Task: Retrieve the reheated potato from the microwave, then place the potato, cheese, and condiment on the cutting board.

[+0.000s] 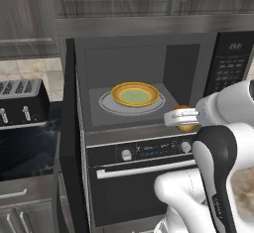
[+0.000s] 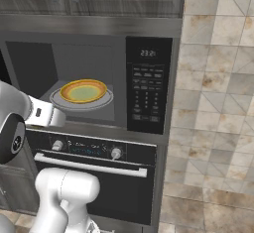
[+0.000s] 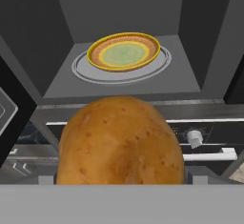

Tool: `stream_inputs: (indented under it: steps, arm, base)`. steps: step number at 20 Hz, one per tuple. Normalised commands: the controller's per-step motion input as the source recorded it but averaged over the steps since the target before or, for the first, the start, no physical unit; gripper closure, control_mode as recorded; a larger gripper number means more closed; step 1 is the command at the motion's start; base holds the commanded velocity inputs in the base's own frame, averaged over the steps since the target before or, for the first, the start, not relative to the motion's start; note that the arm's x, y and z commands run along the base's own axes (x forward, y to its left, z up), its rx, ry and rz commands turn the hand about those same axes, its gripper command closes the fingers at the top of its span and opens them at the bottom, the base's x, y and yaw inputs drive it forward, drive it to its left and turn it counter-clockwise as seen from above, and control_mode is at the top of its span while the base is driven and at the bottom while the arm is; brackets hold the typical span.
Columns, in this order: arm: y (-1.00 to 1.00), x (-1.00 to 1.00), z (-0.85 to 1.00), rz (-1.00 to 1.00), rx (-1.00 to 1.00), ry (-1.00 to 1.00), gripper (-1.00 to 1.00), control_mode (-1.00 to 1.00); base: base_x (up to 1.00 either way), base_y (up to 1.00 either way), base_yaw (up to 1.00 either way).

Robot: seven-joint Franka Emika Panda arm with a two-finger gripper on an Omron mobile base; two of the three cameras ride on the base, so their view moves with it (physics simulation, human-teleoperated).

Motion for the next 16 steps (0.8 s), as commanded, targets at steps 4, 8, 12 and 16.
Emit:
stream_inputs:
  steps: [4, 8, 12, 16]
  arm:
    - [0.00, 0.00, 0.00, 0.00, 0.00, 0.00, 1.00, 1.00]
    - [0.00, 0.00, 0.00, 0.00, 0.00, 0.00, 1.00, 1.00]
    - [0.00, 0.00, 0.00, 0.00, 0.00, 0.00, 1.00, 1.00]
    - [0.00, 0.00, 0.00, 0.00, 0.00, 0.00, 1.00, 1.00]
  base:
    - [0.00, 0.00, 0.00]
    - [0.00, 0.00, 0.00]
    - [0.00, 0.00, 0.00]
    - [-0.02, 0.00, 0.00]
